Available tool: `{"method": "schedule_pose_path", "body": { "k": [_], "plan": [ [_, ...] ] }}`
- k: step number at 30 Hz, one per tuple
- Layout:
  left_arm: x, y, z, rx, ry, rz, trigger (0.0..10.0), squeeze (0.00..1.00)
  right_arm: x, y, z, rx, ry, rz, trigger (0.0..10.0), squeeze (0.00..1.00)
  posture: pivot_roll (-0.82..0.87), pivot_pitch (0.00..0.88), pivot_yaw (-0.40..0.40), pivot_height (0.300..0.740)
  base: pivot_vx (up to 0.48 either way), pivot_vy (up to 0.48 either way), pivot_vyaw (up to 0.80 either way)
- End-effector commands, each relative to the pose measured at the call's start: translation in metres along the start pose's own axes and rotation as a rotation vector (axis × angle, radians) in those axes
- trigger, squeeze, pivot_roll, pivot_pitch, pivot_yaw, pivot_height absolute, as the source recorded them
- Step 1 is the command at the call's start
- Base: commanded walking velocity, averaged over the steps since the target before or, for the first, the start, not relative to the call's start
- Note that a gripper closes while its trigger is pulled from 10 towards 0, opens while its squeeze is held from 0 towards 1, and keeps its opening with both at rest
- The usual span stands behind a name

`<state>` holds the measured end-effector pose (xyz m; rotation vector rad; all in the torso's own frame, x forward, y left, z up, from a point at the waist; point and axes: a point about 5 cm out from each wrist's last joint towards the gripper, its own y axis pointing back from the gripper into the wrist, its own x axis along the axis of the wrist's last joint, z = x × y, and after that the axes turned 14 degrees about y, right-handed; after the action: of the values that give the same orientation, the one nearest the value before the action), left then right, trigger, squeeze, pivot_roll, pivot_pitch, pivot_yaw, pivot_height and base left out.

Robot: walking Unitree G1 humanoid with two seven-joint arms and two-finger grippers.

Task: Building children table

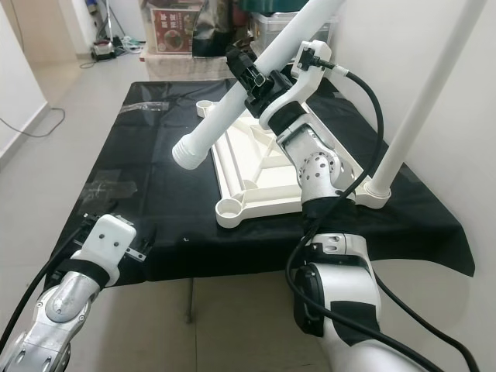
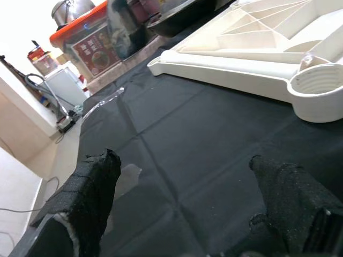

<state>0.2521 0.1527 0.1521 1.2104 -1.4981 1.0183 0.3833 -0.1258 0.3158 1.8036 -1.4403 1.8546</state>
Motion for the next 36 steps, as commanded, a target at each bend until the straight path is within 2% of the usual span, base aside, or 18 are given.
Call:
{"method": "schedule_pose_path", "body": {
  "k": [1,10,12,21,28,36],
  "plan": [
    [-0.002,0.003,-0.002,-0.005,0.002,-0.005,10.0,0.0,-0.003,0.0,-0.002,-0.005,-0.007,-0.006,0.0,0.0,0.02,0.0,-0.038,0.74,0.0,0.0,0.0],
    [-0.002,0.005,-0.004,-0.029,0.028,-0.004,10.0,0.0,-0.01,0.002,-0.008,0.027,-0.014,-0.03,0.0,0.0,0.02,0.0,-0.037,0.74,0.0,0.0,0.0],
    [-0.005,0.007,-0.005,-0.038,0.031,-0.01,10.0,0.0,-0.017,0.004,-0.009,0.014,0.025,-0.062,0.0,0.0,0.02,0.0,-0.037,0.74,0.0,0.0,0.0],
    [-0.012,0.009,-0.009,-0.025,0.044,-0.027,10.0,0.0,-0.027,0.007,-0.01,-0.013,0.082,-0.112,0.0,0.0,0.03,0.0,-0.035,0.74,0.0,0.0,0.0],
    [-0.017,0.009,-0.01,-0.014,0.056,-0.04,10.0,0.0,-0.043,0.011,-0.006,-0.115,0.197,-0.206,0.0,0.0,0.02,0.0,-0.033,0.74,0.0,0.0,0.0],
    [-0.019,0.009,-0.01,-0.012,0.062,-0.042,10.0,0.0,-0.052,0.014,-0.007,-0.14,0.219,-0.247,0.0,0.0,0.03,0.0,-0.034,0.74,0.0,0.0,0.0]
  ]
}}
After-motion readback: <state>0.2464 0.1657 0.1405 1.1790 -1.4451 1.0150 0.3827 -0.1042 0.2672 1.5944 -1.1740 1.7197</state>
